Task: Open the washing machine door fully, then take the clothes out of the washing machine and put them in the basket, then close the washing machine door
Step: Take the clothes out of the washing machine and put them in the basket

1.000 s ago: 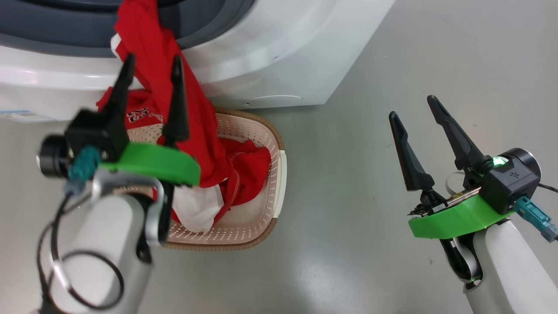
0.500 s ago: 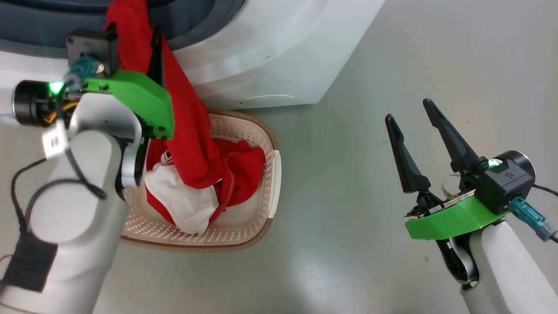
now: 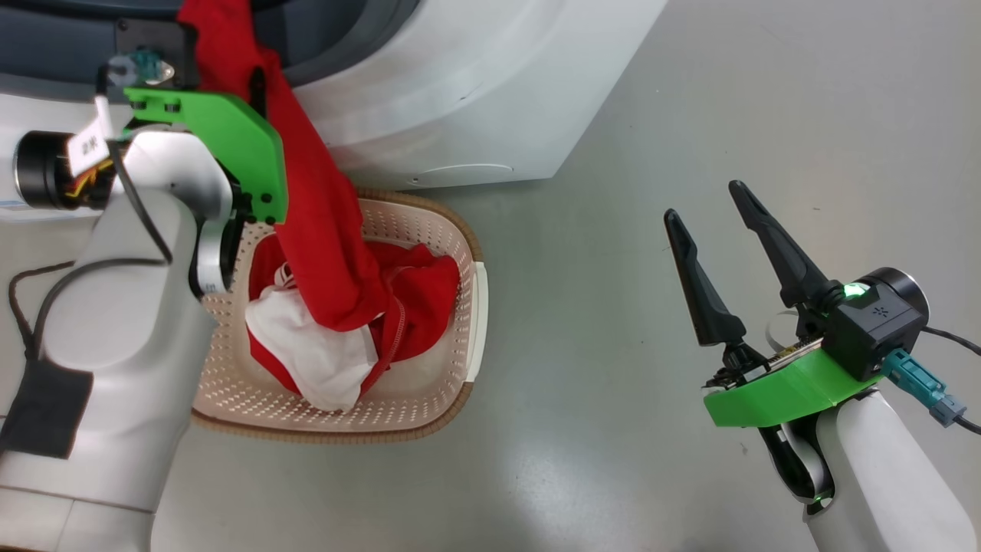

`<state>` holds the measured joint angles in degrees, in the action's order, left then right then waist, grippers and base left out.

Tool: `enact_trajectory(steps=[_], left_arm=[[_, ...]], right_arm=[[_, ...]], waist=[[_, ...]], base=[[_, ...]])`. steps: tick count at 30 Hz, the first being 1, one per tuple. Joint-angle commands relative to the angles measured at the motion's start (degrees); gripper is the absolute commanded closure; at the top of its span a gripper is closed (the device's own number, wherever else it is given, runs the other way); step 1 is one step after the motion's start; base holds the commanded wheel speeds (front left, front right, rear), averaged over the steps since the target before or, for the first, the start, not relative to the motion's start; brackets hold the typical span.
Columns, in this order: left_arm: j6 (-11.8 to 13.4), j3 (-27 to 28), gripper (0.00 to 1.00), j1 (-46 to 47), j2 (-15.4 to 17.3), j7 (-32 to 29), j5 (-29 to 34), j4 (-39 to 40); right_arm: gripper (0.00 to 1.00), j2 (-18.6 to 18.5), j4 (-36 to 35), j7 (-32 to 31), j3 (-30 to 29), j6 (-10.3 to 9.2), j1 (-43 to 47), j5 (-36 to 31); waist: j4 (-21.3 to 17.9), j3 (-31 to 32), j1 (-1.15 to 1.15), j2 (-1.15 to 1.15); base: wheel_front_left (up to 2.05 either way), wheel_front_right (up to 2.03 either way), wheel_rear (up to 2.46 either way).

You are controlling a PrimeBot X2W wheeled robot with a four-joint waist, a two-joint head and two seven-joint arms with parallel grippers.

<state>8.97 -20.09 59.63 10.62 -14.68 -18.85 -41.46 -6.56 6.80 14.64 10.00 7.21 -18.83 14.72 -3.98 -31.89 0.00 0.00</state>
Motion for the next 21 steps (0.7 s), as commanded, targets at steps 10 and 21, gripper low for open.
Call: enact_trajectory(steps=[10, 21], left_arm=[[-0.9, 1.3, 1.0, 2.8, 1.9, 0.4, -1.3, -2.7], [-0.5, 1.3, 1.0, 3.2, 1.4, 9.0, -1.1, -2.2]], right_arm=[[0.0, 0.0, -1.3, 0.4, 1.1, 0.28, 0.5, 0.9], [0.0, 0.0, -1.5, 0.4, 0.6, 0.28, 0.5, 0.8]], waist=[[-0.4, -0.7, 0.0, 0.0], [-0.1, -1.1, 0.0, 0.0]], base=[[0.0, 0.0, 0.0], [0.0, 0.0, 0.0]])
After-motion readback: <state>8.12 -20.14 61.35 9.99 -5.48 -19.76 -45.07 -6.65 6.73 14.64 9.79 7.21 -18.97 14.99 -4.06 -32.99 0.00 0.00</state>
